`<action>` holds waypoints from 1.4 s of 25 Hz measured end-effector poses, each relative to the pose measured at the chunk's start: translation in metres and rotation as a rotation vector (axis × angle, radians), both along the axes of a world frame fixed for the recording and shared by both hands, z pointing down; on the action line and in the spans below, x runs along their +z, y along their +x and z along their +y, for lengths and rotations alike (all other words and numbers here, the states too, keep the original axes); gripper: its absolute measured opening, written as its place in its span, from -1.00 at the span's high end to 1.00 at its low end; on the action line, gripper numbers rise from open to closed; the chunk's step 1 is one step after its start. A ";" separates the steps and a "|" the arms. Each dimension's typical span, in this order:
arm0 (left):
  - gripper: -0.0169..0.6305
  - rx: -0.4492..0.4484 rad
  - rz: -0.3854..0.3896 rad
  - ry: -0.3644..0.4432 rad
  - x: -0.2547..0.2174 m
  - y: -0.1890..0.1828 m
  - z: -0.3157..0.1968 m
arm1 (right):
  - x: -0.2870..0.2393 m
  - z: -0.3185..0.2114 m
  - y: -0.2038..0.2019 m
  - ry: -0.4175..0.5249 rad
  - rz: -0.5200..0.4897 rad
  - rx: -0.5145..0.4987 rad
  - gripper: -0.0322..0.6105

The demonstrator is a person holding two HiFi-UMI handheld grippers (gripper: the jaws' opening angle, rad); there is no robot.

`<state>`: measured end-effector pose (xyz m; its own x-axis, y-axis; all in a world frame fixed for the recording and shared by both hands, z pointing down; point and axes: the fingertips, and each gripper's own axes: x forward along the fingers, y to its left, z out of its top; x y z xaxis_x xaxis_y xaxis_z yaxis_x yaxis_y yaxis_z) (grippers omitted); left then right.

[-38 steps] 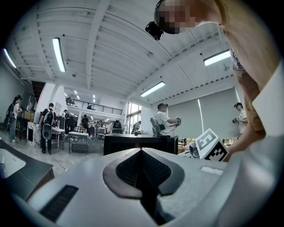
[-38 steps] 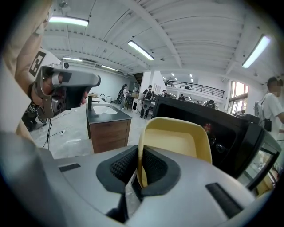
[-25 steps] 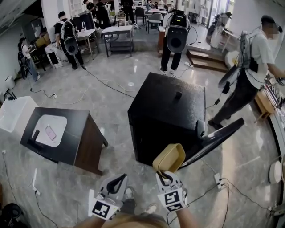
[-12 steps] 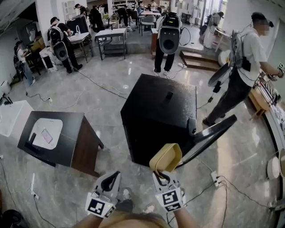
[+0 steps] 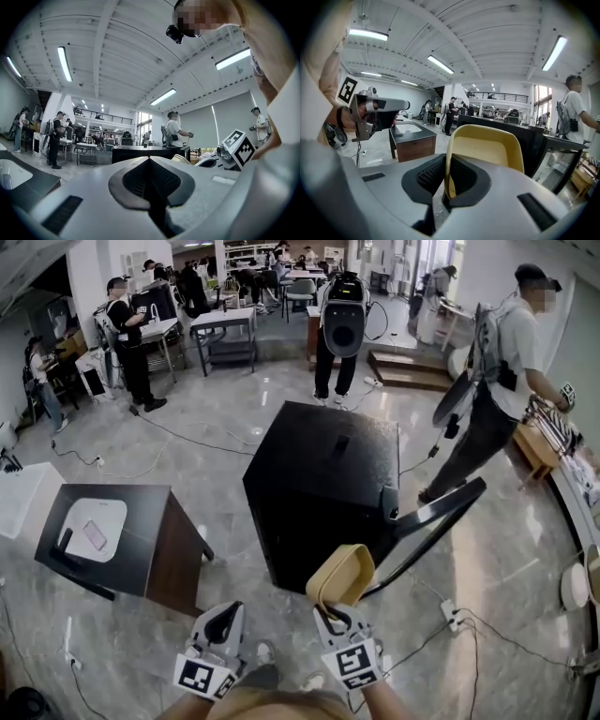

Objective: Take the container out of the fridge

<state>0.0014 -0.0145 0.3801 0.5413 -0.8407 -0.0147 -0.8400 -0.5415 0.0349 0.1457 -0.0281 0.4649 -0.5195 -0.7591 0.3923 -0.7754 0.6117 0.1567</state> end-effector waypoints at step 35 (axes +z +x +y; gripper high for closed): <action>0.94 -0.059 0.000 -0.010 0.014 0.007 0.025 | -0.003 0.050 0.024 -0.025 -0.132 -0.001 0.84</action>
<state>0.0089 0.0100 0.3943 0.4904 -0.8715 -0.0060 -0.8707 -0.4902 0.0399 0.1694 0.0221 0.4622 -0.5688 -0.7493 0.3392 -0.7875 0.6151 0.0381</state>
